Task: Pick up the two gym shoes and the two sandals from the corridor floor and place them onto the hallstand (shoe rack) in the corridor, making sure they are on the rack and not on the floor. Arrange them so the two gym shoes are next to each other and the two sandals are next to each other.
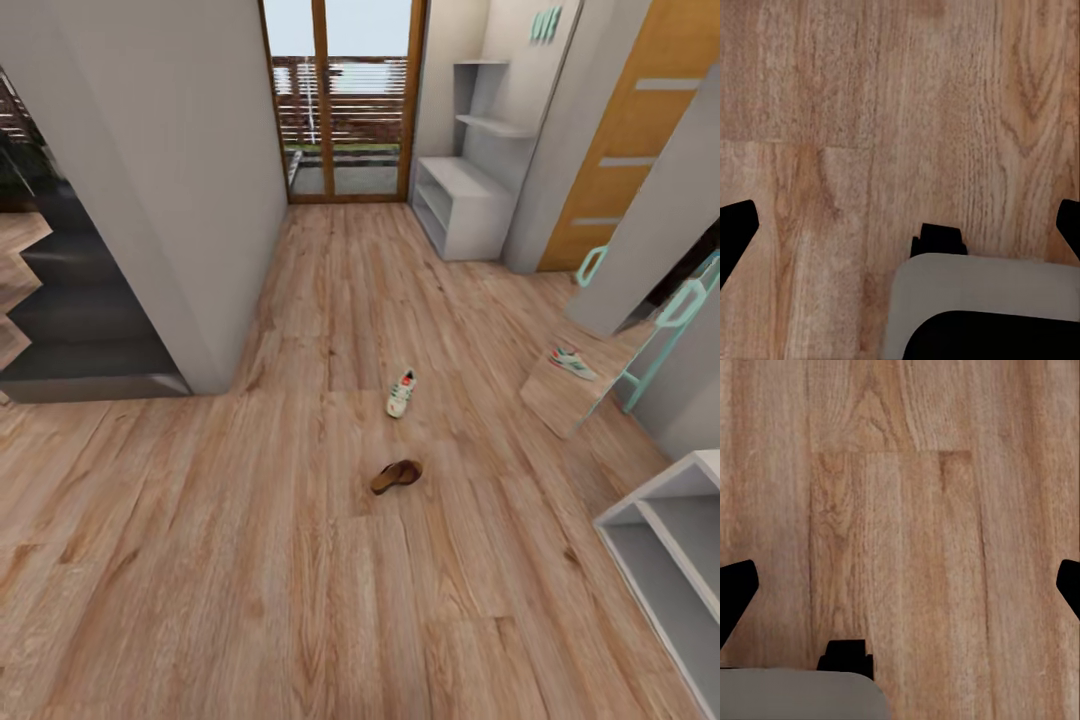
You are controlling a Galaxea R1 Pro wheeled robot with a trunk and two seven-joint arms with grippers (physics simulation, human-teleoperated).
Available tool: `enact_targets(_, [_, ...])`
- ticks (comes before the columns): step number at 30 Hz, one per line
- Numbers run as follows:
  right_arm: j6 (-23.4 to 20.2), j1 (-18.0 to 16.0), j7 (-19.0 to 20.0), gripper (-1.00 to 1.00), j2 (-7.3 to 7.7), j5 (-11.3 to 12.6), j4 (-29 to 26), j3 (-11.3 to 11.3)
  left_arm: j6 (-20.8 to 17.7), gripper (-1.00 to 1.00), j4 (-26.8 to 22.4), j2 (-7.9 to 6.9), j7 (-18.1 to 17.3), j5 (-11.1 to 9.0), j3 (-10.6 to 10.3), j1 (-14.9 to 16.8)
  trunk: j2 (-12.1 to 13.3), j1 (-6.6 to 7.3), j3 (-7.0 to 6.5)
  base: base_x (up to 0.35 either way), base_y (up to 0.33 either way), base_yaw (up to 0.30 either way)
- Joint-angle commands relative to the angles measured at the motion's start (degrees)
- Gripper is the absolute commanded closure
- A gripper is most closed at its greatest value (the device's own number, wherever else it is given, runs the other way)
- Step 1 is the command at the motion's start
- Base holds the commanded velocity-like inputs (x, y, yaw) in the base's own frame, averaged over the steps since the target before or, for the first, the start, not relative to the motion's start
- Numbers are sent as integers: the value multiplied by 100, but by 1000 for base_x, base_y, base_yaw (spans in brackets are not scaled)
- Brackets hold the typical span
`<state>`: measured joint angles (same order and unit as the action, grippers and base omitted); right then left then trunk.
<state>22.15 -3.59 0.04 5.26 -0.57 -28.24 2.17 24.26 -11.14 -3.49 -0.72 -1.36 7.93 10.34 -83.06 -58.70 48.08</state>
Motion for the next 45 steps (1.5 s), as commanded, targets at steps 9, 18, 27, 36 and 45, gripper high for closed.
enact_targets(9, [18, -1, 12, -100, 1, -13, 2, 4, 18, -100, 7, -2, -8, -14, 7, 3, -1, -3, 4, 279, 242, 1])
enact_targets(18, [18, -1, 7, -100, 1, -3, -5, 7, 18, -100, 7, -2, -8, -15, 10, 3, -1, -3, 4, 267, 248, 0])
enact_targets(27, [26, -1, 5, -100, 1, 4, -7, 13, 19, -100, -5, 2, -8, -14, 10, 3, -1, -3, -43, 98, 139, 0])
enact_targets(36, [26, -1, 5, -100, 1, 4, -7, 12, 26, -100, -10, 6, -8, -14, 7, 3, -1, -3, -122, 3, 4, 0])
enact_targets(45, [26, -1, 5, -100, 0, 2, -7, 11, 26, -100, -11, 7, -8, -14, 9, 3, -362, -200, -41, 0, 0, 0])
